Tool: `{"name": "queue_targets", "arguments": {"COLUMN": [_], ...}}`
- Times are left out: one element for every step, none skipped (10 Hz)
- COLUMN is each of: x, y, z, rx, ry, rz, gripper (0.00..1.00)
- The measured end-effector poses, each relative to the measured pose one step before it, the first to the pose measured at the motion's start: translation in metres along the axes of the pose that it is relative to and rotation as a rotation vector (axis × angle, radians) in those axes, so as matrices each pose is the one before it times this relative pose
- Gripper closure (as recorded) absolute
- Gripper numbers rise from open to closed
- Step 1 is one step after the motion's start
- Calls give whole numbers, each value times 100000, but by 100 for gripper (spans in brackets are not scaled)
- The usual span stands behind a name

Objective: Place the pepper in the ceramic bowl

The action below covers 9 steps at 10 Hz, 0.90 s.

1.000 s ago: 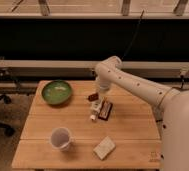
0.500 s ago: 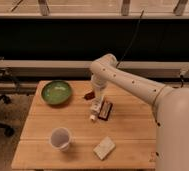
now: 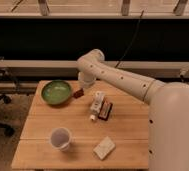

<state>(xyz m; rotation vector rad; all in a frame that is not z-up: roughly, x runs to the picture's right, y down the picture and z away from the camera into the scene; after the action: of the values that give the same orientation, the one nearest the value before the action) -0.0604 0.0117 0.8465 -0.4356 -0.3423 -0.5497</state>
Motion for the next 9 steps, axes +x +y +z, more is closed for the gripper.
{"name": "queue_targets", "arguments": {"x": [-581, -545, -459, -211, -274, -111, 43, -314, -617], "y": [-493, -601, -714, -732, -704, -706, -755, -785, -1187], "z": [164, 231, 427, 380, 301, 338, 358, 468, 628], "rx": [207, 280, 184, 332, 369, 301, 149, 41, 197], "ry": [173, 74, 271, 690, 396, 739, 1034, 462, 203], "rz": [-1920, -1926, -1729, -1136, -841, -908, -923, -1069, -1777], "gripper": [100, 100, 100, 100, 100, 100, 100, 100, 100]}}
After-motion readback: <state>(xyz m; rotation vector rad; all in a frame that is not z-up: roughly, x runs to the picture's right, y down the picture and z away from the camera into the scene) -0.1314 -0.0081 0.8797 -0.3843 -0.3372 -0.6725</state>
